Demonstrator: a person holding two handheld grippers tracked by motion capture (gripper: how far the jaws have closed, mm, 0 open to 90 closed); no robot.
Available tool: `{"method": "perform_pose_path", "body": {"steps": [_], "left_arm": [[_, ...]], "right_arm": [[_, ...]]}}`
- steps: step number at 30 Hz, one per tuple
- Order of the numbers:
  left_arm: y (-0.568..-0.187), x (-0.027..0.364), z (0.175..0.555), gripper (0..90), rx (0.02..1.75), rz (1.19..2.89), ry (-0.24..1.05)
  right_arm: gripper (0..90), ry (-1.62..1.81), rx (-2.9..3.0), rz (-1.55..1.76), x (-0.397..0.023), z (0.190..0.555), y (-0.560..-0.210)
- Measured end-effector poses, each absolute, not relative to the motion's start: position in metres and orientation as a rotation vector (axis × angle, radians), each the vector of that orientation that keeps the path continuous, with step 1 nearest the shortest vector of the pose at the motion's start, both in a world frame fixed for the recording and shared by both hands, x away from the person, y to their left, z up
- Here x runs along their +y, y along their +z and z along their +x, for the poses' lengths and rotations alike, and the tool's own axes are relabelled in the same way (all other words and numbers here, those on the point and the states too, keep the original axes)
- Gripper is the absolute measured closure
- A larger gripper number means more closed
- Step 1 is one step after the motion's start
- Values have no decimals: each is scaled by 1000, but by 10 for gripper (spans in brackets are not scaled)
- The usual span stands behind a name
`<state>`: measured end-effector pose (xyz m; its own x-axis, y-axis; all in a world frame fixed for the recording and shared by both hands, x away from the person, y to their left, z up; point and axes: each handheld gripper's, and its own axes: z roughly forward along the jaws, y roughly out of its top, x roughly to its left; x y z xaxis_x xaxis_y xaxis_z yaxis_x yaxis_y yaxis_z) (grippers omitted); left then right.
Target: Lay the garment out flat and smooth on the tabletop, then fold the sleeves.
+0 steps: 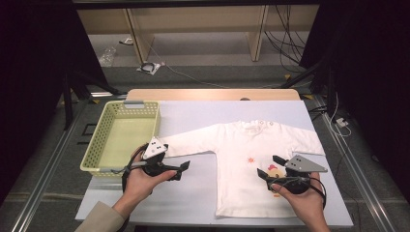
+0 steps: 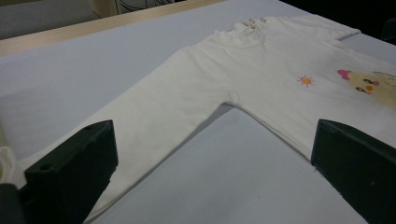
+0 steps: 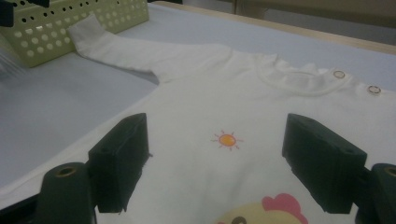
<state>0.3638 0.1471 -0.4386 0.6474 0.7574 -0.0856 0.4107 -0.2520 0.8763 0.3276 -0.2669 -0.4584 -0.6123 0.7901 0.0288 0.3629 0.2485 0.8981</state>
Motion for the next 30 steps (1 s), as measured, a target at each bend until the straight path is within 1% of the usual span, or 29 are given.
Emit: {"method": "perform_pose_path", "body": {"steps": [13, 19, 23, 26, 30], "left_arm": [[-440, 147, 364, 19, 927, 1882, 446], [-440, 145, 365, 52, 943, 1883, 448], [-439, 143, 367, 91, 968, 1882, 454], [-438, 139, 370, 155, 996, 1884, 462], [-437, 128, 378, 184, 1018, 1907, 455]], "right_arm": [[240, 1343, 2081, 1041, -268, 327, -457], [240, 1347, 2087, 1041, -267, 325, -458], [242, 1350, 2086, 1036, -268, 323, -459], [245, 1333, 2091, 1041, -268, 321, -459], [247, 1331, 2089, 1044, -268, 321, -459]]}}
